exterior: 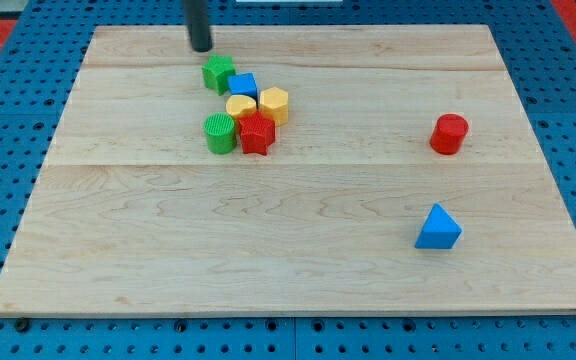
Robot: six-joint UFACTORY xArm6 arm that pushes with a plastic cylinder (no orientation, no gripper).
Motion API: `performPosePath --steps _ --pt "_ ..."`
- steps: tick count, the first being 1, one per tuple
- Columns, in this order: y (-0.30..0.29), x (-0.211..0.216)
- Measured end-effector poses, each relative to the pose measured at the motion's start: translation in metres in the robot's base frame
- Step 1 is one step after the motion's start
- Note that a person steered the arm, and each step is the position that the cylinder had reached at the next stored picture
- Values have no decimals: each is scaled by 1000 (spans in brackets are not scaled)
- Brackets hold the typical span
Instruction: Move the green star top left to the yellow heart
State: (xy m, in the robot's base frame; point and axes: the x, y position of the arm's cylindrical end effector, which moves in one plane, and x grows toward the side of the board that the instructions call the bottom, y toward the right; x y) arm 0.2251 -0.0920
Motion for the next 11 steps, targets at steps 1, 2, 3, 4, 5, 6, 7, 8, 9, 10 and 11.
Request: performPosePath --steps 1,2,3,4,5,6,7,8,9,10,11 --pt "50 33" --pt "-21 44" --pt "-57 50" --pt "-14 74" --pt "11 97" --pt "2 70" --pt "2 66" --pt "9 80" --pt "109 41" --pt "232 80" --pt "313 154"
